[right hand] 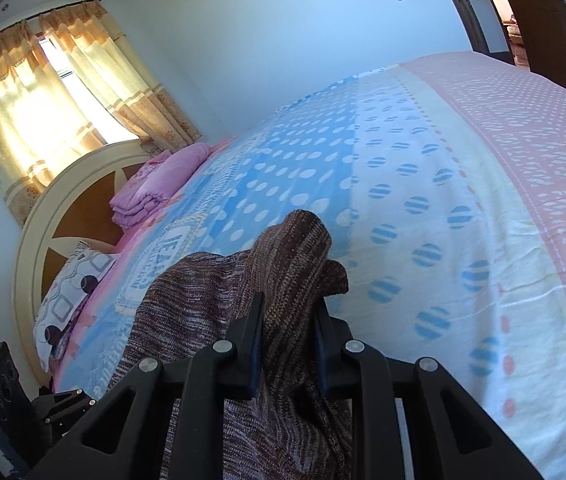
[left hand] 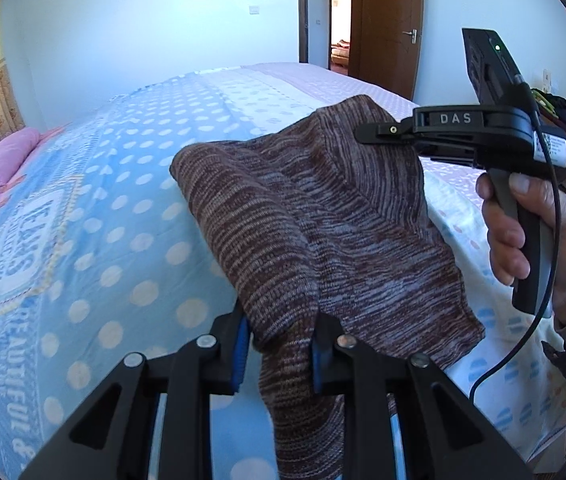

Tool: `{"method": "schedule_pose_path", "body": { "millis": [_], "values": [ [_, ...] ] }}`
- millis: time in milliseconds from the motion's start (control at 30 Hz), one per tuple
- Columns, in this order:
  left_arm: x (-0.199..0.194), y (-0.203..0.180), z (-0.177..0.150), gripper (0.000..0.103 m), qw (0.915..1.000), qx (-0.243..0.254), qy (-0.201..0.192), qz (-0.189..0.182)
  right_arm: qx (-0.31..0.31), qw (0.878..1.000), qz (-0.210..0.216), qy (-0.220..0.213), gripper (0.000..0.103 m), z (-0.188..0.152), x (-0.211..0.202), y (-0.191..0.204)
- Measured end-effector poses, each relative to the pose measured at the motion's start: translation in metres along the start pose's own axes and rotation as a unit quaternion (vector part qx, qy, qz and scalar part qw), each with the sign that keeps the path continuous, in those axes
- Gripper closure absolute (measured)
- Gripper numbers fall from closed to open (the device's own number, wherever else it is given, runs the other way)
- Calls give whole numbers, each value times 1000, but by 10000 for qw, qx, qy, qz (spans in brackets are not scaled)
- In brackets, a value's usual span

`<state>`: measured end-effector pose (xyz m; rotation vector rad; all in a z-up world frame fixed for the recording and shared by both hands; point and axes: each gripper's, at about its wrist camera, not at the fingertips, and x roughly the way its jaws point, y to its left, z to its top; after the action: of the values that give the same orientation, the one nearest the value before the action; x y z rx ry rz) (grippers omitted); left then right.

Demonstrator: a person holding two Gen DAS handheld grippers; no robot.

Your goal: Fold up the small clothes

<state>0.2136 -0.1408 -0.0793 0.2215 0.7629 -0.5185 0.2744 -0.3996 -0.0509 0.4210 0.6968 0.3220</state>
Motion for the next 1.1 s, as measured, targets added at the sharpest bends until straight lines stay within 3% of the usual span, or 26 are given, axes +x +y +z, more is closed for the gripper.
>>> {"method": "schedule_pose_path", "body": {
  "millis": [600,1100],
  "values": [
    [-66,54,-52,78,9974,-450,-250,504,-244,9966,746,234,82,-29,32,89],
    [-82,80,-75,78,9925,-743,-285,934,-658,9895,1125,619,82,-44,79,169]
  ]
}}
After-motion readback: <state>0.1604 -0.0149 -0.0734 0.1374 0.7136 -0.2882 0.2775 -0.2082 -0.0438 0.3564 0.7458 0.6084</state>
